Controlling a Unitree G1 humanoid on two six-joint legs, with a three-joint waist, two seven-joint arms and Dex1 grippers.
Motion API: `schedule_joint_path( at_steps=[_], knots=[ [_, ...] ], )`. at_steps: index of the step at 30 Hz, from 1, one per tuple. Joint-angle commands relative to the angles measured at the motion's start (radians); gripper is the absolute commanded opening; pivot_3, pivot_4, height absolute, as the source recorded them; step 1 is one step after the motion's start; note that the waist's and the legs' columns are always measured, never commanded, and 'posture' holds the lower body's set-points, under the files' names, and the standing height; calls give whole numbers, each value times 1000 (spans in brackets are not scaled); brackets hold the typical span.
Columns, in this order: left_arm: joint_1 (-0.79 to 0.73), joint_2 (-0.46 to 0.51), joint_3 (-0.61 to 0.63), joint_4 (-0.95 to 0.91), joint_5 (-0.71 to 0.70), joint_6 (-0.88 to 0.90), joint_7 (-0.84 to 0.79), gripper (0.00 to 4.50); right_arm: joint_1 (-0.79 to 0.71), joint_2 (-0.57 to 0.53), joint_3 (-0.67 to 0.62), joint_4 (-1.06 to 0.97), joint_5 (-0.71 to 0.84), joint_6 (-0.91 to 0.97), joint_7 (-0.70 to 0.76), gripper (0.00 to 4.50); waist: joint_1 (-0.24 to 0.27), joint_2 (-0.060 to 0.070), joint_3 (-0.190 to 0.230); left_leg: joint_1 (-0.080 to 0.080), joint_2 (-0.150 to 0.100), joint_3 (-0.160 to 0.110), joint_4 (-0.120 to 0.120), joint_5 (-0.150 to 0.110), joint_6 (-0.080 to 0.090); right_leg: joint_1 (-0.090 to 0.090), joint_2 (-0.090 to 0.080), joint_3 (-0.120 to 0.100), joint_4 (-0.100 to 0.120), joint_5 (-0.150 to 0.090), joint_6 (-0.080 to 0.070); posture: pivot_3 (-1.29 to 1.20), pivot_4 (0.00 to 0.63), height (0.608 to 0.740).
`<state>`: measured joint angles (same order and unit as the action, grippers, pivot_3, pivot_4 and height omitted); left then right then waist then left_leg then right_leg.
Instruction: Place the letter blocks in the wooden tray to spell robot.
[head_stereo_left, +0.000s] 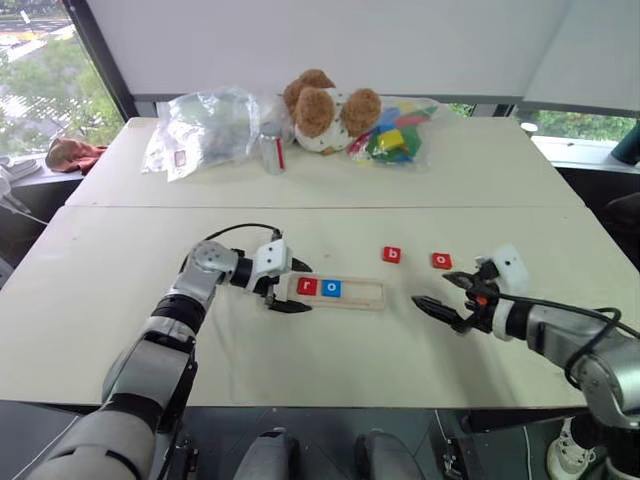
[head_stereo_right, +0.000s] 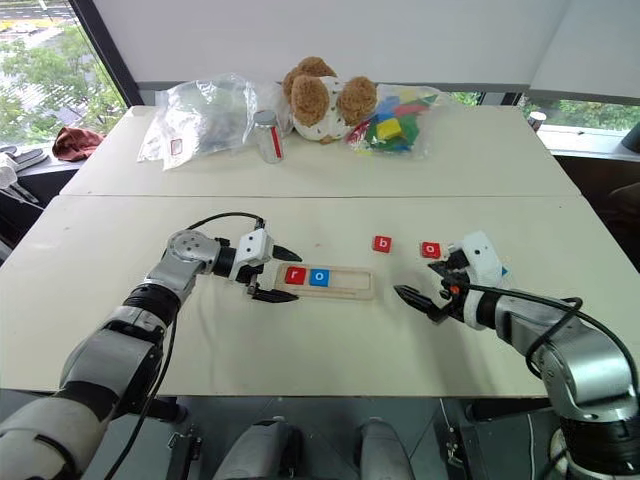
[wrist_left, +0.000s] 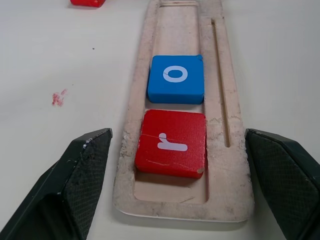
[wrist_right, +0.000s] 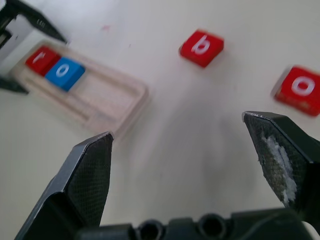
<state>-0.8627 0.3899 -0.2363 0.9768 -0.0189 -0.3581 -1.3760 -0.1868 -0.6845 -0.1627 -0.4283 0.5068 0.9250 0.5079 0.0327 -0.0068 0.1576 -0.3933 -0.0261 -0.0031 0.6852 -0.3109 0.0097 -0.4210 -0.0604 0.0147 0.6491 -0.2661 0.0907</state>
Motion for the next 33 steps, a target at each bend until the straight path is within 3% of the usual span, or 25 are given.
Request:
schedule_joint_path(
  at_steps=[1, 6, 11, 18, 25, 28, 32, 33],
  knots=[
    [10, 55, 43, -94, -39, 69, -41, 4412, -96, 63, 41, 42, -53, -10, -87, 4500, -16, 0, 0, 0, 0, 0, 0, 0, 0, -1, 0, 0, 0, 0, 0, 0, 150, 740],
    [82, 206, 87, -343, -108, 278, -129, 4412, -239, 192, 121, 173, -88, 68, -171, 4500, -44, -1, 1, -2, 2, -1, -2, 1, -1, -4, 1, 0, 1, 0, 0, 0, 150, 740],
    [183, 310, 169, -553, -163, 439, -53, 4412, -323, 348, 89, 266, -83, 153, -267, 4500, -48, -1, 1, -2, 3, -1, -3, 1, -2, -6, 1, 1, 3, 0, 0, 0, 150, 740],
    [365, 332, 282, -930, -262, 683, 141, 4412, -390, 455, 115, 400, -164, 149, -377, 4500, -47, -1, 1, -4, 1, -2, -2, 1, -2, -6, -2, 1, 2, 0, 0, 0, 150, 740],
    [446, 346, 340, -1118, -317, 816, 278, 4412, -448, 495, 150, 575, -263, 63, -444, 4500, -50, -1, 0, -1, 1, -2, -2, 2, -3, -4, -2, 1, 3, 0, 0, 0, 150, 740],
    [460, 346, 344, -1147, -324, 832, 314, 4500, -453, 512, 157, 604, -292, 39, -467, 3596, -50, -2, -1, 2, 1, -2, -2, 2, -3, -1, -2, 1, 3, 0, 0, 0, 150, 740],
    [471, 348, 338, -1177, -340, 847, 340, 4500, -442, 505, 191, 606, -321, 50, -445, 1616, -51, -3, -1, 2, 1, -2, -2, 2, -3, -1, -2, 1, 3, 0, 0, 0, 150, 740],
    [470, 348, 335, -1180, -341, 845, 344, 4500, -439, 505, 195, 604, -328, 49, -443, 1540, -51, -3, -1, 2, 2, -2, -3, 2, -3, -2, -2, 1, 3, 0, 0, 0, 150, 740]
  ],
)
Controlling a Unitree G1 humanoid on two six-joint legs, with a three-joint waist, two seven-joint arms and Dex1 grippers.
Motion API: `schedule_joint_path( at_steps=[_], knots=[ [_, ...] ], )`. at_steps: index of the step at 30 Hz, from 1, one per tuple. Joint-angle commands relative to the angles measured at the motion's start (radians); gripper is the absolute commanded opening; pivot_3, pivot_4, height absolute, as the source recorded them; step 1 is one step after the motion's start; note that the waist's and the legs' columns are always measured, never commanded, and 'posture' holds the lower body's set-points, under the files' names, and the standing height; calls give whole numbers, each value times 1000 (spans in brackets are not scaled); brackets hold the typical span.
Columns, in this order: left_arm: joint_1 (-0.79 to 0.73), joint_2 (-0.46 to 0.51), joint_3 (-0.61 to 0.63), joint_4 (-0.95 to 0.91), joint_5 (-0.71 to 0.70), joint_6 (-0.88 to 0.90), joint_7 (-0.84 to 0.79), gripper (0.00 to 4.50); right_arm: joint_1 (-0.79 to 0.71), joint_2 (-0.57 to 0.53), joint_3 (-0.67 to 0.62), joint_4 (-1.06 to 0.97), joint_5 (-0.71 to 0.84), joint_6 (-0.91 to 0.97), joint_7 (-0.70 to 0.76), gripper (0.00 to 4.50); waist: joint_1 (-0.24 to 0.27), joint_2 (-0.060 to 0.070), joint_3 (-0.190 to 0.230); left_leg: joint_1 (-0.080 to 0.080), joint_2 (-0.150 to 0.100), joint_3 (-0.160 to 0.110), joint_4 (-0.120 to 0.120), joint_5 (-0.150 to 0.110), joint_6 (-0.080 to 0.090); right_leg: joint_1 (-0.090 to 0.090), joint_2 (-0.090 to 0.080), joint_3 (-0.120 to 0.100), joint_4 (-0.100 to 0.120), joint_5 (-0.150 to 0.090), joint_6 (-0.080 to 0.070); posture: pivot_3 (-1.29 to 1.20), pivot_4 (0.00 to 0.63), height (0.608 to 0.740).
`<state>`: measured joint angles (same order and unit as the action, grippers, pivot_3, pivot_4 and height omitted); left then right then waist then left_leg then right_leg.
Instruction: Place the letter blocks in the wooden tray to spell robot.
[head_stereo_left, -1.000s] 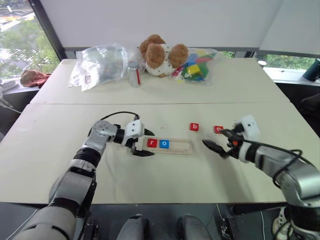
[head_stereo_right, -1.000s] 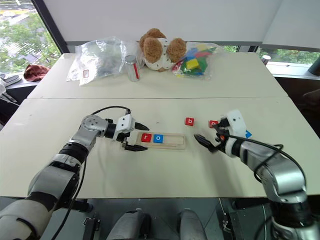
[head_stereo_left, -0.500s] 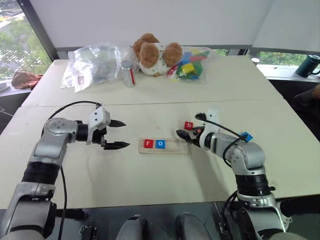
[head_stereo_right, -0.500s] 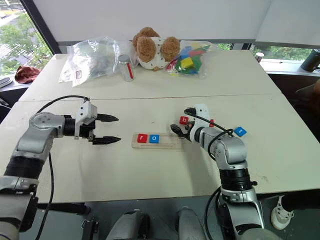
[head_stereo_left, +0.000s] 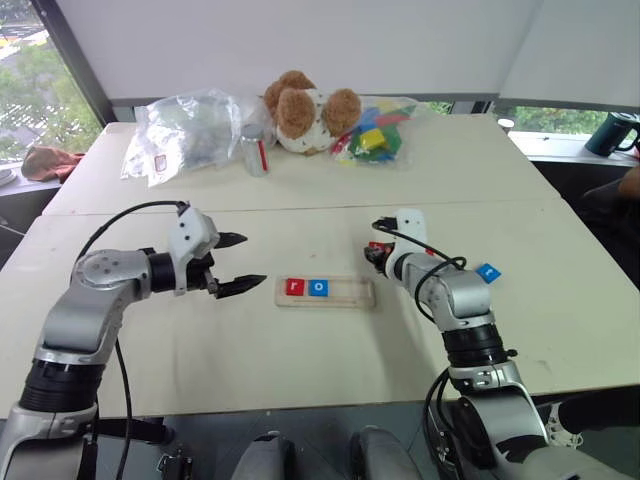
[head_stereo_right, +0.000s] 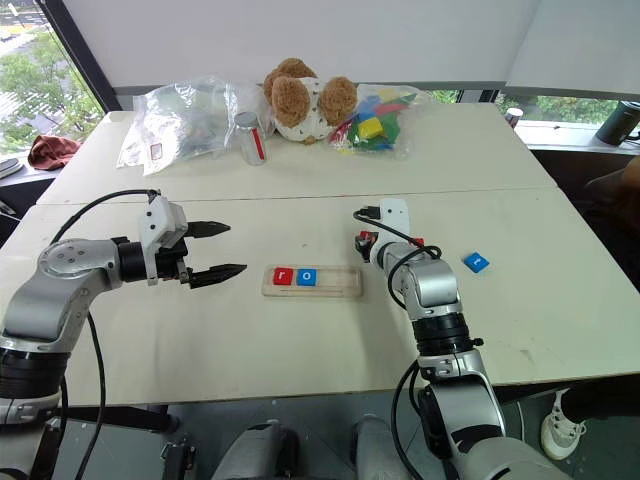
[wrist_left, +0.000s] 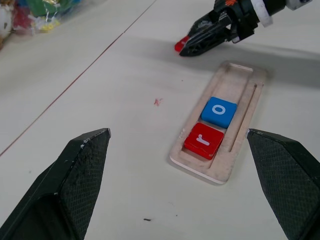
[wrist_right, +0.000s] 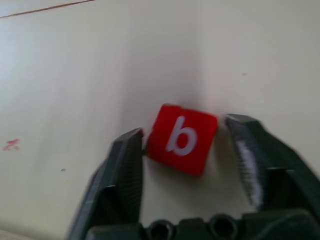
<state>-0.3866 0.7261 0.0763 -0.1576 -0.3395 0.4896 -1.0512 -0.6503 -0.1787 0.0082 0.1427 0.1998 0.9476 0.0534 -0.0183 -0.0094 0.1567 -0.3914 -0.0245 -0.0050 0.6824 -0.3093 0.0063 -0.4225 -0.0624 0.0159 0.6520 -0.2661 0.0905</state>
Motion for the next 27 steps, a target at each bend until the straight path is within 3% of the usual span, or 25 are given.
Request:
schedule_joint_path(
  at_steps=[1, 7, 10, 13, 17, 21, 24, 27],
  knots=[
    [-8, 8, 20, -46, -23, -4, 24, 4500, 26, -3, 32, 29, -27, 26, 18, 1540, 0, 0, 0, 0, 0, 0, 0, 0, 0, 0, 0, 0, 0, 0, 0, 0, 150, 740],
    [-24, -10, -33, -35, -22, -23, 19, 4500, 38, -48, 40, -109, -47, 13, 56, 1540, 5, 0, 0, 0, 0, 0, -1, 0, 0, -1, 0, 0, 0, 0, 0, 0, 150, 740],
    [-24, -17, -54, -65, -51, 0, 3, 4500, 126, -145, 28, -363, -47, 67, 91, 1540, 10, 1, 0, -3, 0, -1, -1, 0, 0, -3, 0, 0, -1, 0, 0, 0, 150, 740],
    [-10, -11, -78, -97, -74, 24, -18, 4500, 260, -172, -26, -648, -2, 213, 92, 1540, 7, 1, 0, -13, -1, -2, 0, 0, 0, -10, 0, 0, -1, 0, 0, 0, 150, 740],
    [-39, -29, -120, -73, -63, 19, -27, 4500, 415, -60, -87, -852, -22, 363, 4, 1540, -1, 1, 0, -15, 0, -1, -1, 2, -3, -13, 1, 0, -1, 0, 0, 0, 150, 740],
    [-78, -56, -145, -24, -59, 2, -34, 4500, 475, 57, -170, -849, -55, 390, -63, 1540, 4, 1, 0, -14, 0, -1, 1, 1, -2, -13, 1, 0, 1, 0, 0, 0, 150, 740],
    [-79, -62, -159, -21, -56, -4, -45, 4500, 495, 61, -157, -836, -56, 371, -60, 1540, 4, 1, 0, -9, -1, -1, 1, 1, -1, -8, 1, 0, 1, 0, 0, 0, 150, 740],
    [-72, -61, -162, -22, -55, -10, -44, 4500, 516, 39, -132, -828, -66, 361, -55, 2972, 5, 1, 0, -6, -1, -1, 0, 1, -1, -6, 1, 0, 1, 0, 0, 0, 150, 740]
  ],
)
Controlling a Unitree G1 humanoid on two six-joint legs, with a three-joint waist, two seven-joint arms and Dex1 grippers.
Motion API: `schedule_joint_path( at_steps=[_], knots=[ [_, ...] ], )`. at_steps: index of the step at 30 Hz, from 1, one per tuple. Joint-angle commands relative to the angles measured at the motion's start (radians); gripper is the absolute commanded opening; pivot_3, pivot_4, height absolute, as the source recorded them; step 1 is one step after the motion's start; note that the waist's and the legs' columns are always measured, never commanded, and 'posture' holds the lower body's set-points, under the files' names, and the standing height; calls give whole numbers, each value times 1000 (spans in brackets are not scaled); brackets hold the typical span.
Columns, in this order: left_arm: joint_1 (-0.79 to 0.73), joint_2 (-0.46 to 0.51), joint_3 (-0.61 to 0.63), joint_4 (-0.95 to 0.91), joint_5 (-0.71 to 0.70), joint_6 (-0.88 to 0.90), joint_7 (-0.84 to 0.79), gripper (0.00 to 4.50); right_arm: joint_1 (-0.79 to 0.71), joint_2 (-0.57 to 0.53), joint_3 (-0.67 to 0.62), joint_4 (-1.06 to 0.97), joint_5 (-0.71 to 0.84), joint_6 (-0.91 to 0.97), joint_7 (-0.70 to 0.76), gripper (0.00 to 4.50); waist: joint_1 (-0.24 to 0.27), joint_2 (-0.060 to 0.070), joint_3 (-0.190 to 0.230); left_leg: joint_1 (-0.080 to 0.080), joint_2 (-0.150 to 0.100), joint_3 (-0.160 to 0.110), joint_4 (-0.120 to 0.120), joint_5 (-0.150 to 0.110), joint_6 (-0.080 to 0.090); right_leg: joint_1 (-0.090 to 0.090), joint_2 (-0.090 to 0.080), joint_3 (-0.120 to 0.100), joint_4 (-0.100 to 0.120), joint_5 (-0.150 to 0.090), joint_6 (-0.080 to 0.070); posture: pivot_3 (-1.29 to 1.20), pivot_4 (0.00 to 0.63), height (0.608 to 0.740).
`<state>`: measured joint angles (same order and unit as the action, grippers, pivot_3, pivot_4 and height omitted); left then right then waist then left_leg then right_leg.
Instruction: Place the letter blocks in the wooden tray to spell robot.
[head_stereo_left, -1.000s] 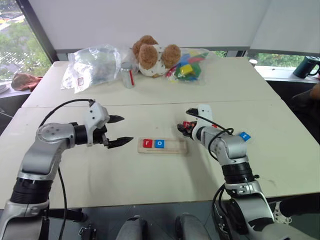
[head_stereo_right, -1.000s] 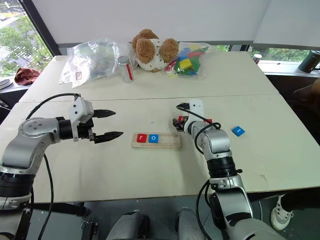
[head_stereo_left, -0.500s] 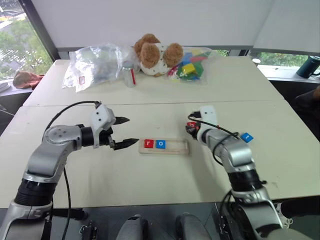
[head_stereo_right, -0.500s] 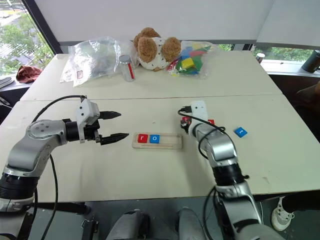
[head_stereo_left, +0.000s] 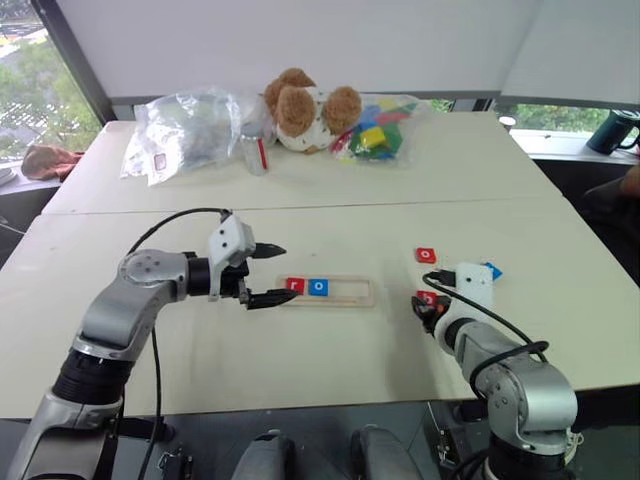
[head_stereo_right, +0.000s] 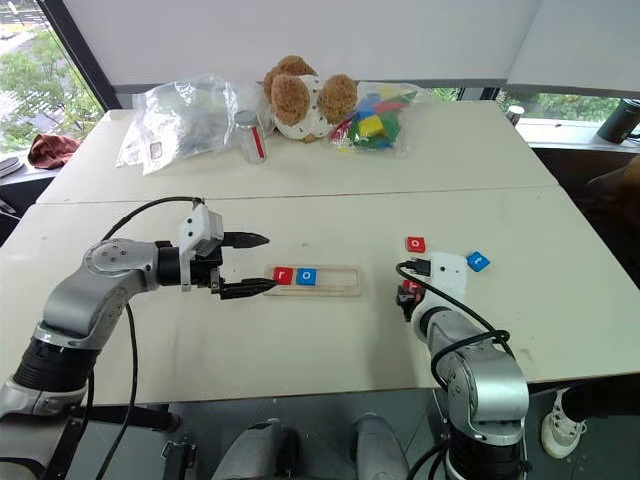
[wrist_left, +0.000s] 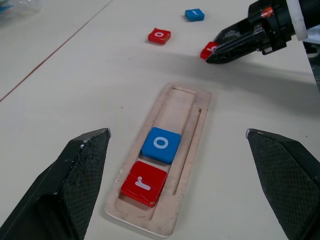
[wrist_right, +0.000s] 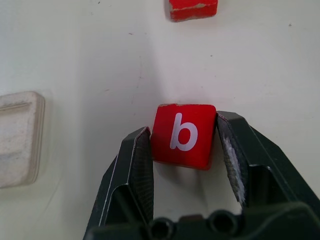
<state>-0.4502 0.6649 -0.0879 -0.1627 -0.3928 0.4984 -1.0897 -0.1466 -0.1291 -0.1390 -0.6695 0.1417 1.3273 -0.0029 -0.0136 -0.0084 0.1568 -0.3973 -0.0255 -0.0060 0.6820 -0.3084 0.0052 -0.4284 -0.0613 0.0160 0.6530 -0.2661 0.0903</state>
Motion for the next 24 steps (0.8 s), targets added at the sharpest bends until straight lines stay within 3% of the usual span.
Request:
schedule_joint_path(
  at_steps=[1, 3, 9, 12, 17, 20, 24],
  knots=[
    [-5, 3, 0, -18, 0, -22, -5, 4500, 17, -16, 24, -17, -10, -17, 2, 3520, -1, 0, 0, 0, 0, 0, 0, 0, 0, 0, 0, 0, 0, 0, 0, 0, 150, 740],
    [5, 16, -13, -18, 16, -34, -9, 4500, 17, -18, 38, -23, -15, -5, -3, 4457, -1, 0, 0, 0, 1, 0, 0, 0, 0, 0, 1, 0, 0, 0, 0, 0, 150, 740],
    [34, 55, 8, -37, 1, -38, -40, 4500, -28, -125, 16, -55, 3, -78, 76, 4457, -2, 0, 0, 2, 1, 0, 0, 0, 0, 1, 1, 0, 0, 0, 0, 0, 150, 740],
    [42, 107, 37, -57, -43, -5, -88, 4500, -46, -289, 36, 4, 64, -277, 293, 4457, -1, 1, 1, 2, 0, 1, 0, 0, 0, 2, 1, 0, -1, 0, 0, 0, 150, 740],
    [86, 208, 50, -137, -81, 29, -145, 4500, 72, -628, -6, 164, 195, -605, 831, 4457, 7, 1, 2, 4, 2, 0, -2, -2, 3, 7, 2, -1, -5, -1, 1, 0, 150, 740],
    [102, 227, 49, -143, -75, 23, -151, 4500, 102, -746, -12, 314, 204, -777, 1010, 4457, 3, 0, 3, 4, 1, 1, -1, -2, 4, 8, 1, 0, -7, -1, 1, 0, 150, 740],
    [102, 213, 46, -128, -55, 12, -116, 4500, 57, -796, 32, 515, 168, -949, 1126, 4457, -1, -2, 4, 11, 2, 1, 1, -3, 4, 16, 1, 0, -7, -1, 2, 0, 150, 740]
  ],
)
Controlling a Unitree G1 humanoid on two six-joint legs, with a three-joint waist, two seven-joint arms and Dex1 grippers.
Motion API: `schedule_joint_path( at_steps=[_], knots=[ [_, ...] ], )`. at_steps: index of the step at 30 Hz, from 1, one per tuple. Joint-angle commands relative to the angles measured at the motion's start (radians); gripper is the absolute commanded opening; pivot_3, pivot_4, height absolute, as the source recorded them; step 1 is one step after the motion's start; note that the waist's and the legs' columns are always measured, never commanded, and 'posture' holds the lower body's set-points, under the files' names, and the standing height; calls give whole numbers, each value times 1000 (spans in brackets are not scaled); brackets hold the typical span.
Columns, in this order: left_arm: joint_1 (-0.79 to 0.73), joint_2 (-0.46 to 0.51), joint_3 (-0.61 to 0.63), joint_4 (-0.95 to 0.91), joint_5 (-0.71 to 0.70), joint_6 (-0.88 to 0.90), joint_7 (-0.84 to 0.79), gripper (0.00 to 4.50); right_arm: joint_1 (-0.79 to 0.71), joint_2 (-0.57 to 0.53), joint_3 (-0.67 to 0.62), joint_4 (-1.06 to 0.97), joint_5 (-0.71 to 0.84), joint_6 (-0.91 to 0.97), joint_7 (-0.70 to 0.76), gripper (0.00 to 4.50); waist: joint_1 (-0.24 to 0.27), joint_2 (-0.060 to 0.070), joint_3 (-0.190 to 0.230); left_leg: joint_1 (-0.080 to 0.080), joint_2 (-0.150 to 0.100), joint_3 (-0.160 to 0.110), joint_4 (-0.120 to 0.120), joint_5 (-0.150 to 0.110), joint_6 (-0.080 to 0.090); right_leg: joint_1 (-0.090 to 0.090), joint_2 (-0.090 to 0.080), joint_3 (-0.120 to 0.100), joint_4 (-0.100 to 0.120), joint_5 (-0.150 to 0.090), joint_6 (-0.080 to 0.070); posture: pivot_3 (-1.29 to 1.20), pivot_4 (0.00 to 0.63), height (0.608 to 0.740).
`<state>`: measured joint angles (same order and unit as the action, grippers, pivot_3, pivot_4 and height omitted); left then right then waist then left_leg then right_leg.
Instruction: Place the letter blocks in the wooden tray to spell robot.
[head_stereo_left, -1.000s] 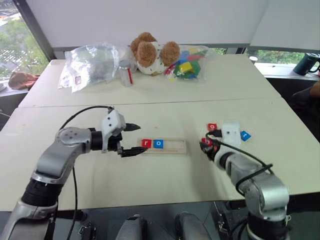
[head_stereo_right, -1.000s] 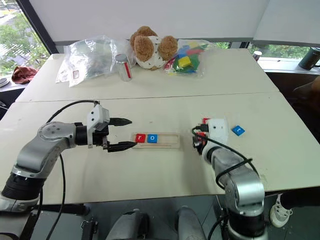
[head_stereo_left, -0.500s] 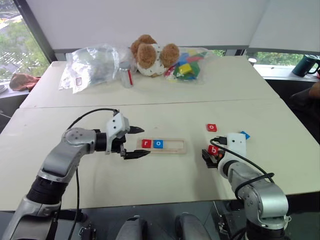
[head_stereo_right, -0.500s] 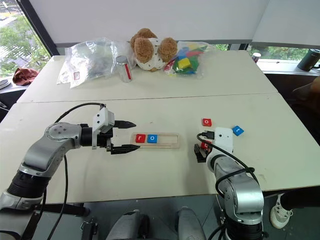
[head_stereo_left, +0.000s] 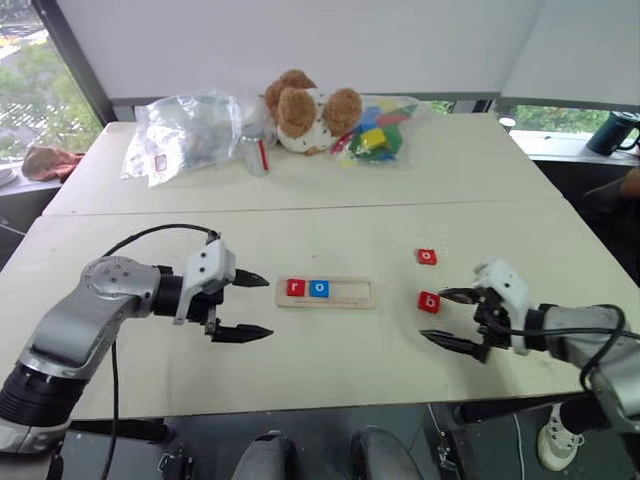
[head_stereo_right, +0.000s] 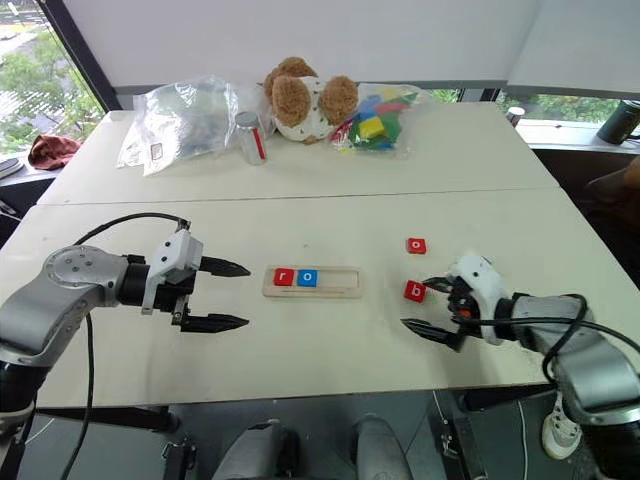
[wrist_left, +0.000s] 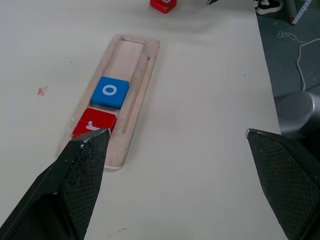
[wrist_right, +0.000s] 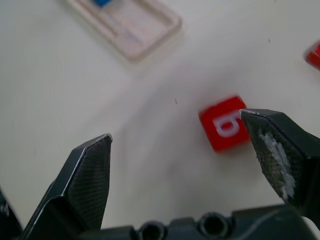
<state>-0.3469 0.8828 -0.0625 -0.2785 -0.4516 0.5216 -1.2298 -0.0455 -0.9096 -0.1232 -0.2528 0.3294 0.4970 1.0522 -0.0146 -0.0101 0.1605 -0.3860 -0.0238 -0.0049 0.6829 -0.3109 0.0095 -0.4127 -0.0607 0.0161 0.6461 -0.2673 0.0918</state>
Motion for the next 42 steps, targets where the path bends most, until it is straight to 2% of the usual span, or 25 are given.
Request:
schedule_joint_path(
  at_steps=[1, 5, 12, 15, 19, 20, 25, 28, 32, 37, 42],
  knots=[
    [0, -10, 21, -14, 2, -8, 32, 4500, -61, -15, 29, 144, -30, -151, 85, 4457, 0, 0, 0, 2, 0, 0, 0, 0, 0, 1, 0, 0, 0, 0, 0, 0, 150, 740],
    [19, -18, 18, -27, 5, -4, 58, 4500, -149, 4, 77, 301, -68, -249, 119, 4457, 2, 1, 1, 3, 0, 0, -1, 0, 0, 2, 0, 0, 1, 0, 0, 0, 150, 740],
    [38, -16, 13, -22, 17, 0, 91, 4500, -285, 50, 132, 488, -88, -296, 161, 4457, 5, 1, 1, 1, 0, -1, -1, 0, -1, 0, -1, 0, 0, 0, 0, 0, 150, 740],
    [41, -19, 11, -22, 20, 3, 102, 4500, -332, 69, 156, 565, -101, -311, 184, 3587, 4, 1, 1, 1, 0, -1, -1, 0, -1, 0, -2, 0, 0, 0, 0, 0, 150, 740],
    [42, -23, 23, -35, 9, 24, 119, 4500, -368, 99, 152, 600, -85, -291, 199, 1509, 3, 1, 1, 0, 0, -1, -1, 0, -1, -1, -2, 0, 0, 0, 0, 0, 150, 740],
    [45, -20, 27, -37, 7, 27, 120, 4500, -368, 99, 157, 604, -95, -302, 205, 1148, 3, 2, 1, 0, 0, -1, -1, 0, -1, -1, -2, 0, 0, 0, 0, 0, 150, 740],
    [49, -5, 43, -25, 15, 22, 124, 4500, -374, 97, 166, 596, -112, -307, 221, 1156, 3, 2, 1, -2, 0, -1, -1, 0, -1, -3, -2, 0, 0, 0, 0, 0, 150, 740],
    [40, 12, 52, 0, 21, 21, 115, 4500, -495, 125, 195, 505, -78, -205, 245, 1156, -3, 3, 2, -2, 0, -1, -1, 0, -2, -3, -2, 1, 0, 0, -1, 0, 150, 740],
    [28, 47, 47, 69, 68, -23, 109, 4500, -661, 195, 309, 462, -92, -111, 323, 1156, -15, 4, 2, -5, 0, 1, -2, 1, -3, -10, -2, 3, 4, 1, -1, 0, 150, 740],
    [26, 61, 50, 129, 112, -75, 111, 4500, -793, 291, 468, 626, -251, -234, 324, 1156, 5, 4, 2, -7, 1, 0, -4, 1, -3, -13, -1, 0, 4, 1, -1, 0, 150, 740],
    [74, 46, 79, 90, 113, -75, 146, 4500, -843, 313, 521, 742, -311, -362, 377, 1156, 5, 4, 2, -21, -4, 0, 1, 3, -7, -21, -5, 0, 2, 1, -1, 0, 150, 740]
  ],
)
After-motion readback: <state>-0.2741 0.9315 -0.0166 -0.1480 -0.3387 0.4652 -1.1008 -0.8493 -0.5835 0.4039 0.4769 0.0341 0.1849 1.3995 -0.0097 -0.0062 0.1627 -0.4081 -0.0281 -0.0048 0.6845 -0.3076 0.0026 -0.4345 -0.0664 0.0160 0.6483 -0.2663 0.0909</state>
